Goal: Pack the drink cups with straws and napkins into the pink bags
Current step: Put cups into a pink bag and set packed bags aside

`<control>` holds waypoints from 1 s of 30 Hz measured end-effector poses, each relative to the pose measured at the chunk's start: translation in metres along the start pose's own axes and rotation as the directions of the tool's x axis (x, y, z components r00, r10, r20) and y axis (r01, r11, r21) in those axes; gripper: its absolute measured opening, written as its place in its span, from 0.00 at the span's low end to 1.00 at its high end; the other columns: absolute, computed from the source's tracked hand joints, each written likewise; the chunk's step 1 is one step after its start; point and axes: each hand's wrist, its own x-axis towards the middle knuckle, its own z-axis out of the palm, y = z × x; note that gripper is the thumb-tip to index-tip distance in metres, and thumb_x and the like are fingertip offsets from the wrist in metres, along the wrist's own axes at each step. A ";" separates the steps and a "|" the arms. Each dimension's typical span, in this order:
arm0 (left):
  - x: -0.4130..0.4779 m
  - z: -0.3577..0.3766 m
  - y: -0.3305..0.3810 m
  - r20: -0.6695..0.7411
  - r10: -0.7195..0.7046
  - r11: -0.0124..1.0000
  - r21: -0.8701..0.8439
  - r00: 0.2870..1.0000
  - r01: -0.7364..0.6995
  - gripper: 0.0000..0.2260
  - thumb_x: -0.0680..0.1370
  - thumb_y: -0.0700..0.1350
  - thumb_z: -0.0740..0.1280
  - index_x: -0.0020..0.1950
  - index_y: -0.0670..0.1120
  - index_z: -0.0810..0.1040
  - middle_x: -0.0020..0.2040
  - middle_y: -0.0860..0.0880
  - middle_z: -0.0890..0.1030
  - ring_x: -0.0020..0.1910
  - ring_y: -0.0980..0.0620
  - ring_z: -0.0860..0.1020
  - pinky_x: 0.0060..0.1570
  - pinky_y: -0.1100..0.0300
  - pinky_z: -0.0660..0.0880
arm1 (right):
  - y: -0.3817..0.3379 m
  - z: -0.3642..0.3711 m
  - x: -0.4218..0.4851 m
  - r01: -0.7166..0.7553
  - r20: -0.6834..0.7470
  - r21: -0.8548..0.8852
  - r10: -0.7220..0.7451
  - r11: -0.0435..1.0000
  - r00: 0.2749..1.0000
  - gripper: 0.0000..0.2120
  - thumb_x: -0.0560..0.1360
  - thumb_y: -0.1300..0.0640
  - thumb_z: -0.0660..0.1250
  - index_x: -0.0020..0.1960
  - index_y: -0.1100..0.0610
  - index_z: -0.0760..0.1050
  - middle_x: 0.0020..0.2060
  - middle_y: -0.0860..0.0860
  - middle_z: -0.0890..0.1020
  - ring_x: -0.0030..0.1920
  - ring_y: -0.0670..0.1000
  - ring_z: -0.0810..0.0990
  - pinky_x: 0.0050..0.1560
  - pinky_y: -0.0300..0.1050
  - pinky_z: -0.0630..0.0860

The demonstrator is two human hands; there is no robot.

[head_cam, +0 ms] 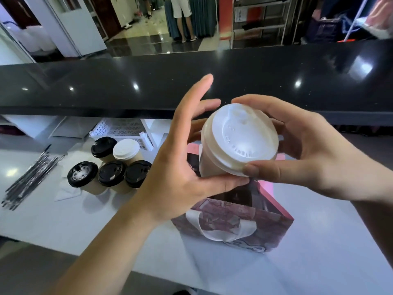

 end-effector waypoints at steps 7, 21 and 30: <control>-0.004 -0.034 -0.031 0.072 0.035 0.979 -0.201 0.997 -0.020 0.49 0.66 0.44 0.80 0.77 0.57 0.51 0.73 0.45 0.67 0.68 0.48 0.76 0.64 0.55 0.74 | -0.012 0.030 0.013 -0.091 -0.106 -0.009 0.089 0.996 0.990 0.35 0.64 0.45 0.80 0.69 0.46 0.73 0.62 0.49 0.79 0.64 0.54 0.79 0.55 0.52 0.80; 0.015 -0.073 -0.130 0.560 0.031 0.948 0.245 0.828 -0.202 0.24 0.70 0.69 0.65 0.62 0.60 0.78 0.55 0.62 0.81 0.54 0.54 0.77 0.56 0.50 0.73 | -0.045 0.072 -0.004 -0.303 -0.613 -0.063 0.203 0.951 0.764 0.33 0.60 0.60 0.77 0.63 0.47 0.75 0.52 0.54 0.80 0.49 0.44 0.83 0.45 0.36 0.79; 0.015 -0.069 -0.129 0.802 -0.047 0.865 0.331 0.596 -0.378 0.56 0.58 0.79 0.61 0.79 0.59 0.42 0.74 0.59 0.60 0.77 0.55 0.51 0.77 0.44 0.43 | -0.038 0.108 -0.020 -0.493 -0.661 -0.033 0.351 0.869 0.663 0.40 0.56 0.49 0.81 0.66 0.47 0.75 0.58 0.51 0.80 0.56 0.52 0.83 0.46 0.48 0.83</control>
